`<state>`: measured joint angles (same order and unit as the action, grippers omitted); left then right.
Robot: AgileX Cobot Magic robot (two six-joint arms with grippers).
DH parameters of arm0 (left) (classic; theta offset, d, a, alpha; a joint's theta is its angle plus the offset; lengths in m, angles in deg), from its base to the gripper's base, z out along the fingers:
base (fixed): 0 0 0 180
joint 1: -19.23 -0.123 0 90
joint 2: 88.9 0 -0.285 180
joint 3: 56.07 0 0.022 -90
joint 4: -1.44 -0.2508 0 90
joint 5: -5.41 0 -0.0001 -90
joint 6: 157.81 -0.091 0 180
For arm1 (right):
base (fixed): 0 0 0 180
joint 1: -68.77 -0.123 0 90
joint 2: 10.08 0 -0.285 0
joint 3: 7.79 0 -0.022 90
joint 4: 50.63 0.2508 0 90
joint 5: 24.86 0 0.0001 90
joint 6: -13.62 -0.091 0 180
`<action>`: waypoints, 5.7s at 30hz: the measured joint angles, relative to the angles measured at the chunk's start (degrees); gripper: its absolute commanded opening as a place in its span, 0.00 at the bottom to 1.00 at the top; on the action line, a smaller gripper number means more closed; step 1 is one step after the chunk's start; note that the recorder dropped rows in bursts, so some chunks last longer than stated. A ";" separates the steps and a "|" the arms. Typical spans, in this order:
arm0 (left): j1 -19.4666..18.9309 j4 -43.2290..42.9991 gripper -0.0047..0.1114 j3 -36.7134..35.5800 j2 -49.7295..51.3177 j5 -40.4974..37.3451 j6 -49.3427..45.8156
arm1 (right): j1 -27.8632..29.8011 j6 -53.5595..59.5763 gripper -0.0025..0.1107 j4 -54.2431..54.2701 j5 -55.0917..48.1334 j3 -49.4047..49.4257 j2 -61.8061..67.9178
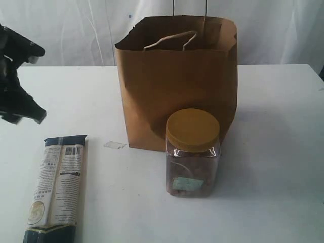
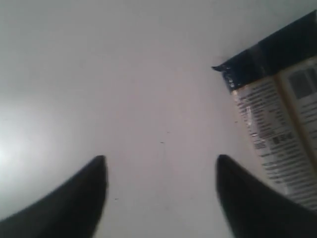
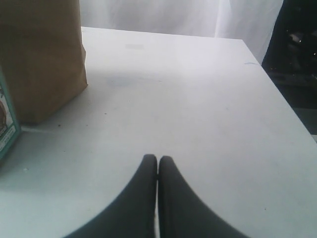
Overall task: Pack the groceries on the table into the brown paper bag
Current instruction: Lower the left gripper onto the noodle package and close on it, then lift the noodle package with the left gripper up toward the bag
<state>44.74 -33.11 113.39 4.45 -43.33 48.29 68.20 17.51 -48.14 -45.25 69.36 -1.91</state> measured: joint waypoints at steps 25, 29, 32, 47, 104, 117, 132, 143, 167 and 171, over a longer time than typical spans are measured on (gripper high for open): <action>0.00 13.68 0.95 -4.95 12.04 16.65 16.61 | 0.00 -0.11 0.02 0.00 0.00 0.00 0.00; 0.00 13.10 0.95 -4.95 13.28 16.68 16.87 | 0.00 -0.11 0.02 0.00 0.00 0.00 0.00; 0.00 13.10 0.95 -4.95 14.00 17.49 18.44 | 0.00 -0.11 0.02 0.00 0.00 0.00 0.00; 0.00 7.93 0.95 -5.46 17.40 21.73 24.36 | 0.00 -0.19 0.02 0.00 0.00 0.00 0.00; -0.10 10.08 0.04 -5.47 18.66 17.32 7.06 | 0.00 -0.19 0.02 0.00 0.00 0.00 0.00; -0.10 2.03 0.04 -5.83 -2.13 10.82 -1.06 | 0.00 -0.19 0.02 0.00 0.00 0.00 0.00; -0.10 2.36 0.04 -6.17 -17.45 12.42 -3.03 | 0.00 -0.73 0.02 0.00 0.00 0.00 0.00; -0.10 7.34 0.04 -6.74 -27.61 41.91 -3.25 | 0.00 -0.88 0.02 0.00 0.00 0.00 0.00; 8.16 -2.95 0.04 22.41 0.45 91.73 18.41 | 0.00 -0.88 0.02 0.00 0.00 0.00 0.00; 13.23 -8.61 0.04 27.47 6.31 86.36 14.22 | 0.00 -0.88 0.02 0.00 0.00 0.00 0.00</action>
<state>57.97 -41.71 140.87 10.76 43.04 62.51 68.20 16.63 -48.14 -45.25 69.36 -1.91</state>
